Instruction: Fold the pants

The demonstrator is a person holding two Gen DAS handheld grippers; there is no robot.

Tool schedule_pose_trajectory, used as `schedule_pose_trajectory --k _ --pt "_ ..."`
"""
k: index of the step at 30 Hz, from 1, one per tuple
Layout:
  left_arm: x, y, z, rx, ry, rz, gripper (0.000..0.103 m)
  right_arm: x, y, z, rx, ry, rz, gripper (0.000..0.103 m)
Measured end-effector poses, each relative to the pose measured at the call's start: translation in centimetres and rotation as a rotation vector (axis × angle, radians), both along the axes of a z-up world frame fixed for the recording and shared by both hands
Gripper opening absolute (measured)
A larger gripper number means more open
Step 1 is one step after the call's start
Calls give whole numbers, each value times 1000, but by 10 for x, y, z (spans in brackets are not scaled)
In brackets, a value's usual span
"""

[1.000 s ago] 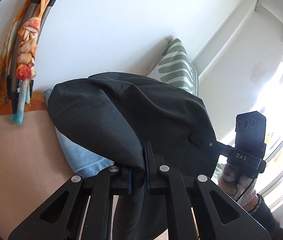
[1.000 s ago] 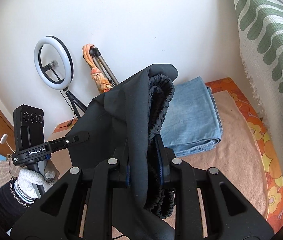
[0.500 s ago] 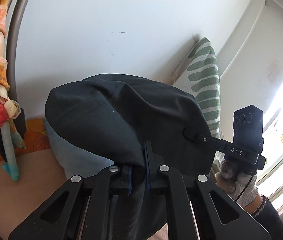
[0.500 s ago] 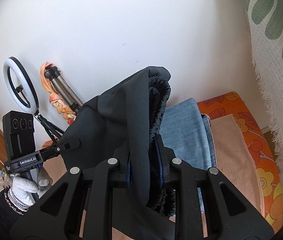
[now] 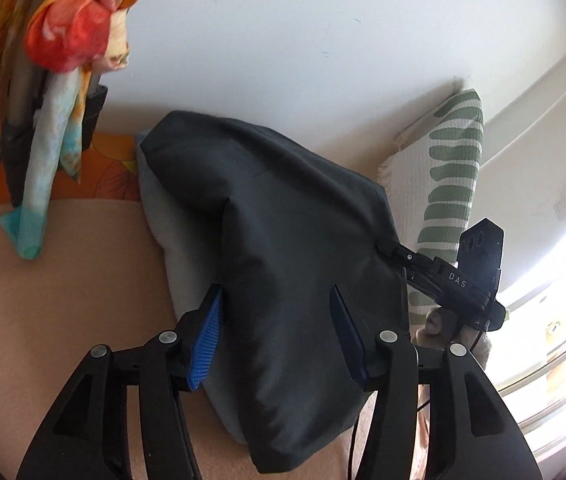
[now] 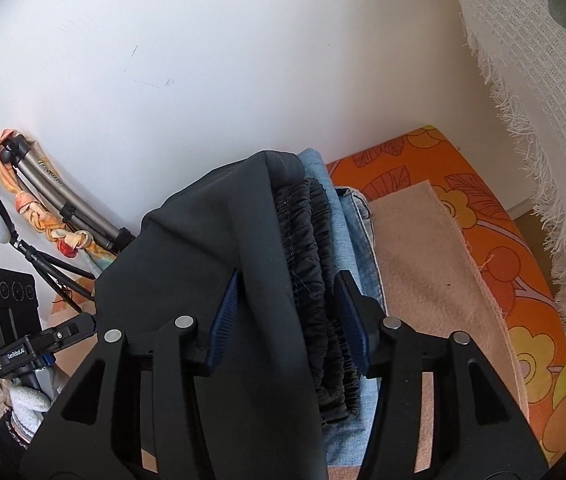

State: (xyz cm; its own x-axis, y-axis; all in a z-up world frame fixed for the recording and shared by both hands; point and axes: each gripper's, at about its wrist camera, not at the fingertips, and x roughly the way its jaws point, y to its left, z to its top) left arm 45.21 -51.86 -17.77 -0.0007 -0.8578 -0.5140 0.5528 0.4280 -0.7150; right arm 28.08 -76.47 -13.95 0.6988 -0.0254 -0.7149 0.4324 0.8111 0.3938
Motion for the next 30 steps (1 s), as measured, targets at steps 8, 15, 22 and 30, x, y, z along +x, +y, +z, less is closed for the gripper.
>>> schedule_pose_trajectory --k 8,15,22,30 --pt "-40 5 -16 -66 123 -70 50 -19 13 6 -54 28 -26 53" --pt "-61 0 -8 -14 113 -70 50 -42 23 32 -105 19 -73 53" --pt "-88 21 11 67 -10 -44 52 -83 56 55 -120 15 -85 64" --pt "-136 61 43 82 -132 -45 53 -131 122 69 -181 56 -62 68"
